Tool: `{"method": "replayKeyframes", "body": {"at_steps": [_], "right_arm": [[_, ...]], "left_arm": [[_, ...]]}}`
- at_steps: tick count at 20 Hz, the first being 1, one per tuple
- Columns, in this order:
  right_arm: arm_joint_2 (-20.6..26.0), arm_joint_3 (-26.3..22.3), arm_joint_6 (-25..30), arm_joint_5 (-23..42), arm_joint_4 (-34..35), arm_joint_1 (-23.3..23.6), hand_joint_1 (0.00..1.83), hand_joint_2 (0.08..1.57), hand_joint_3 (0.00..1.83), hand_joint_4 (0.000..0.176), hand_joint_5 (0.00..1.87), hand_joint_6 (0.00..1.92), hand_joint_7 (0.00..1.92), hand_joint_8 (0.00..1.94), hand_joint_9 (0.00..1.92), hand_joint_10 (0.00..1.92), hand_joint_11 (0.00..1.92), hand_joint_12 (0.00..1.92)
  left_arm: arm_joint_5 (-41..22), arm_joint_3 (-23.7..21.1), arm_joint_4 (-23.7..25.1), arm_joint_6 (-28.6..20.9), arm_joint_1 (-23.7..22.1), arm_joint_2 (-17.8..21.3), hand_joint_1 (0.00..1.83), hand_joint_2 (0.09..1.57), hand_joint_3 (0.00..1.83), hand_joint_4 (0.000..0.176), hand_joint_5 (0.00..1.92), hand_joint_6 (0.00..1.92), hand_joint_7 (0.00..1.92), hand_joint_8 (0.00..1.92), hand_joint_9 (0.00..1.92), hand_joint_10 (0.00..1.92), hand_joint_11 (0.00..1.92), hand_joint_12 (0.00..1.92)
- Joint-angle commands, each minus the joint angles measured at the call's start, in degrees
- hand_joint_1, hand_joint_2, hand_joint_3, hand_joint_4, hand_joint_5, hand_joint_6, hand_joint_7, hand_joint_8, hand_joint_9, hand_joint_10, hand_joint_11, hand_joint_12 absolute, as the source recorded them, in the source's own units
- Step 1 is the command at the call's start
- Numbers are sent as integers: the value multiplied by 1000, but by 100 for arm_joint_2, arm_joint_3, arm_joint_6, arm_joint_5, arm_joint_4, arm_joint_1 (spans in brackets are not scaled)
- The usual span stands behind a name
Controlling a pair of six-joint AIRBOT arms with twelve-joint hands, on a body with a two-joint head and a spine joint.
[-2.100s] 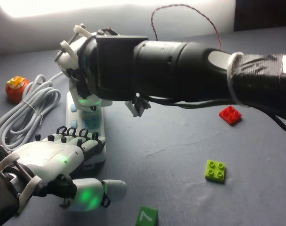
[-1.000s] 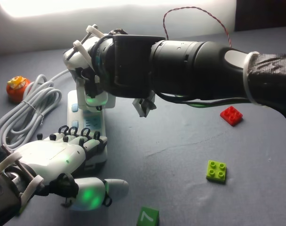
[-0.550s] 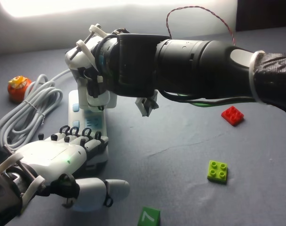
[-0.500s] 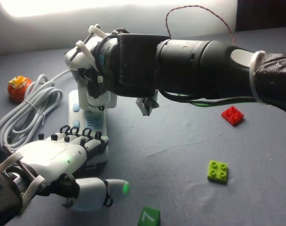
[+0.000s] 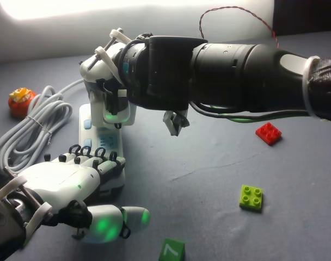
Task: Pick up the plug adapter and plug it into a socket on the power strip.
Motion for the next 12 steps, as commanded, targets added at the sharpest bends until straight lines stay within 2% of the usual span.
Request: {"method": "replayKeyframes", "body": {"at_steps": [1, 8, 12], "right_arm": [[68, -37, -36, 204, -169, 64, 1022, 1169, 1, 0, 666, 0, 705, 0, 702, 0, 236, 1053], [426, -443, -108, 193, -170, 256, 978, 1154, 0, 0, 477, 0, 517, 0, 503, 0, 29, 1054], [868, -948, -202, 56, -170, 478, 968, 1145, 0, 0, 413, 0, 452, 0, 427, 0, 0, 1002]], "left_arm": [[161, 14, 42, -42, -16, -59, 0, 1137, 0, 0, 99, 1, 73, 2, 63, 2, 0, 191], [161, 15, 42, -42, -15, -59, 0, 1143, 0, 0, 97, 3, 73, 4, 57, 2, 0, 176], [161, 15, 43, -42, -15, -59, 0, 1139, 0, 0, 98, 0, 70, 0, 55, 0, 0, 160]]}}
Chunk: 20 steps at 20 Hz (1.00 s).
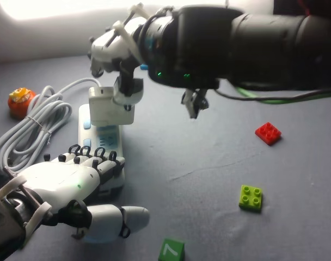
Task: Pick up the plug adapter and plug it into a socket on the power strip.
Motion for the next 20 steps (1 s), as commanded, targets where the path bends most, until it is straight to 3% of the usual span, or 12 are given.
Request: {"method": "replayKeyframes", "body": {"at_steps": [1, 2, 7, 10, 12, 14, 15, 16, 17, 18, 19, 20], "right_arm": [[119, -106, -35, 195, -185, 133, 933, 1141, 0, 0, 370, 0, 412, 0, 388, 0, 0, 950], [586, -692, -79, 44, -187, 275, 891, 1130, 0, 0, 324, 0, 372, 0, 345, 0, 0, 896], [1583, -1843, -180, -81, -220, 348, 827, 1029, 0, 0, 246, 0, 273, 0, 267, 0, 0, 776], [2284, -2498, 496, -94, -1303, 180, 830, 967, 0, 0, 256, 0, 310, 5, 296, 6, 0, 762], [2920, -3036, 499, -89, -1434, 107, 737, 954, 0, 0, 324, 3, 429, 7, 437, 21, 29, 932], [3504, -3449, 402, -39, -1414, 62, 596, 984, 1, 0, 379, 11, 505, 22, 525, 43, 50, 1043], [3749, -3620, 344, -38, -1409, 50, 557, 996, 5, 0, 435, 32, 549, 38, 567, 58, 74, 1060], [3910, -3709, 344, -37, -1407, 49, 548, 985, 0, 0, 471, 46, 568, 46, 585, 65, 100, 1073], [4200, -3864, 357, -56, -1404, 62, 515, 967, 0, 0, 507, 75, 588, 67, 624, 96, 128, 1113], [4393, -3972, 348, -69, -1404, 76, 492, 965, 1, 0, 439, 280, 524, 281, 570, 298, 135, 1154], [4581, -4072, 347, -54, -1404, 84, 462, 962, 0, 0, 255, 836, 294, 875, 381, 824, 138, 1294], [4748, -4159, 286, -40, -1404, 61, 432, 963, 0, 0, 141, 1184, 154, 1246, 255, 1183, 130, 1443]], "left_arm": [[164, 9, 47, -37, -15, -57, 0, 1138, 0, 0, 95, 0, 71, 1, 56, 1, 0, 156], [164, 7, 47, -37, -16, -57, 0, 1140, 0, 0, 93, 0, 73, 2, 49, 0, 0, 151], [172, 9, 47, -37, -34, -55, 0, 1143, 0, 0, 99, 1, 84, 2, 71, 2, 0, 203], [186, 35, 47, -37, -139, -54, 0, 1143, 0, 0, 225, 12, 260, 14, 247, 8, 0, 501], [284, 83, 47, -36, -300, -53, 0, 1148, 0, 0, 392, 23, 450, 10, 373, 8, 9, 581], [414, 149, 48, -5, -488, -44, 8, 1182, 0, 0, 526, 158, 609, 100, 538, 33, 130, 465], [502, 195, 48, 12, -609, -28, 120, 1146, 21, 0, 178, 1202, 483, 615, 593, 217, 125, 807], [587, 240, 48, 21, -733, -2, 124, 1148, 7, 0, 83, 1696, 223, 1364, 329, 1017, 24, 1299], [688, 289, 48, 27, -878, 34, 85, 1181, 8, 0, 107, 1876, 101, 1774, 180, 1713, 87, 1797], [766, 331, 48, 55, -1009, 74, 90, 1181, 3, 0, 111, 1912, 59, 1892, 155, 1879, 176, 1896], [825, 369, 48, 78, -1137, 123, 72, 1179, 1, 0, 92, 1919, 19, 1915, 110, 1913, 201, 1916], [892, 403, 48, 104, -1265, 173, 21, 1190, 4, 0, 28, 1921, 3, 1920, 40, 1919, 150, 1920]]}}
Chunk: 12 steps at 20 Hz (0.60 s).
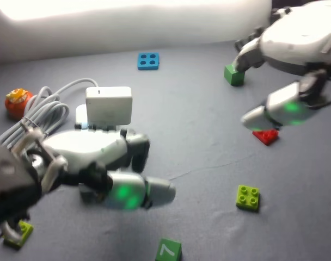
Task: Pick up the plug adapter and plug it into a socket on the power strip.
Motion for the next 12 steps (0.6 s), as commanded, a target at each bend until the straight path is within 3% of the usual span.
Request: {"method": "replayKeyframes", "body": {"at_steps": [1, 2, 3, 4, 5, 6, 7, 8, 9, 10, 11, 12], "right_arm": [[100, -55, -69, 211, -250, 39, 425, 990, 3, 0, 63, 1402, 61, 1456, 154, 1445, 110, 1624], [207, -96, -93, 211, -250, 32, 453, 1011, 3, 0, 70, 1511, 57, 1602, 122, 1660, 128, 1821], [301, -129, -120, 216, -250, 44, 458, 1032, 4, 0, 74, 1577, 48, 1712, 103, 1800, 148, 1901], [394, -157, -182, 269, -250, 72, 428, 1062, 6, 0, 95, 1618, 41, 1872, 130, 1897, 200, 1917], [480, -182, -206, 345, -250, 86, 409, 1083, 5, 0, 125, 1752, 106, 1927, 221, 1916, 303, 1920], [564, -208, -234, 417, -250, 97, 436, 1079, 1, 0, 138, 1886, 127, 1938, 254, 1920, 359, 1921], [654, -229, -247, 492, -250, 105, 419, 1084, 2, 0, 174, 1914, 120, 1940, 258, 1921, 399, 1921], [724, -247, -259, 562, -250, 100, 407, 1084, 1, 0, 198, 1920, 123, 1941, 257, 1921, 408, 1921], [777, -269, -316, 598, -250, 97, 405, 1077, 0, 0, 259, 1921, 191, 1941, 299, 1921, 418, 1921], [835, -307, -360, 620, -250, 90, 407, 1072, 0, 0, 306, 1921, 261, 1941, 353, 1921, 445, 1921], [869, -336, -362, 632, -250, 81, 402, 1069, 0, 0, 385, 1921, 360, 1941, 427, 1921, 500, 1921], [904, -372, -368, 656, -250, 63, 395, 1064, 0, 0, 436, 1921, 422, 1941, 476, 1921, 536, 1921]], "left_arm": [[-229, 97, 188, 20, -155, 124, 81, 1169, 0, 0, 44, 1921, 12, 1921, 61, 1921, 145, 1921], [-122, 144, 188, 50, -279, 162, 121, 1154, 0, 0, 62, 1921, 48, 1920, 130, 1921, 190, 1921], [-19, 192, 188, 94, -410, 200, 124, 1167, 0, 0, 118, 1895, 123, 1921, 214, 1921, 278, 1921], [105, 242, 188, 158, -539, 252, 93, 1178, 2, 0, 369, 1899, 417, 1921, 462, 1921, 484, 1921], [188, 276, 188, 199, -636, 296, 35, 1202, 4, 0, 679, 1874, 770, 1869, 786, 1921, 780, 1921], [280, 305, 188, 293, -739, 348, 20, 1210, 3, 0, 880, 1893, 1003, 1911, 1033, 1921, 1036, 1921], [316, 312, 188, 399, -831, 407, 67, 1194, 0, 0, 1134, 1905, 1294, 1919, 1346, 1921, 1347, 1921], [331, 301, 188, 482, -907, 477, 118, 1177, 1, 0, 1213, 1841, 1365, 1921, 1431, 1921, 1428, 1921], [330, 269, 188, 618, -980, 547, 59, 1173, 0, 97, 1216, 1734, 1367, 1851, 1426, 1921, 1399, 1921], [325, 214, 188, 662, -1041, 629, 62, 1170, 0, 160, 1216, 1714, 1356, 1873, 1418, 1921, 1381, 1921], [322, 154, 188, 662, -1073, 696, 93, 1162, 0, 173, 1207, 1652, 1348, 1711, 1358, 1848, 1283, 1921], [291, 69, 188, 670, -1091, 764, 80, 1167, 1, 175, 1196, 1644, 1344, 1666, 1336, 1839, 1252, 1921]]}}
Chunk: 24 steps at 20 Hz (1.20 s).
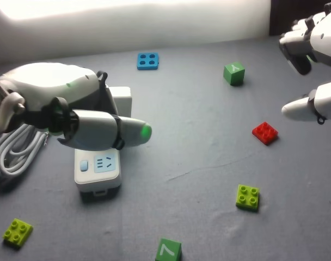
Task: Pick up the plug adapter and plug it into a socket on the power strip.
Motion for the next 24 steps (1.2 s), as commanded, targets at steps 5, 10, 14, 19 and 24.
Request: {"method": "replayKeyframes", "body": {"at_steps": [5, 10, 14, 19, 24], "right_arm": [[69, -156, -21, 259, -228, 28, 361, 1076, 0, 0, 742, 1921, 844, 1941, 828, 1921, 882, 1921], [104, -221, -114, 480, -227, -1, 259, 1116, 10, 0, 1215, 1921, 1291, 1941, 1299, 1921, 1341, 1921], [179, -222, -224, 1006, -227, -56, 255, 1246, 9, 0, 1306, 1921, 1400, 1941, 1418, 1921, 1449, 1921], [355, -189, -109, 2152, -227, -236, 642, 1433, 4, 0, 1393, 1921, 1484, 1941, 1512, 1921, 1568, 1921], [475, -71, -164, 2677, -227, -310, 799, 1435, 0, 0, 1410, 1921, 1516, 1941, 1549, 1921, 1604, 1921]], "left_arm": [[-340, -337, 108, 170, -213, 115, 43, 1181, 4, 176, 1191, 1623, 1347, 1569, 1326, 1726, 1201, 1921], [-840, -463, 108, 462, -406, 92, 111, 1200, 1, 176, 1223, 1590, 1323, 1633, 1321, 1816, 1239, 1921], [-876, -466, 107, 538, -473, 73, 257, 1226, 4, 176, 1228, 1632, 1350, 1653, 1352, 1811, 1301, 1921], [-856, -490, 107, 549, -435, 75, 552, 1455, 9, 176, 1208, 1604, 1389, 1761, 1437, 1921, 1435, 1921], [-866, -491, 107, 549, -405, 73, 720, 1431, 0, 0, 1034, 1399, 1300, 1769, 1343, 1921, 1329, 1921]]}}
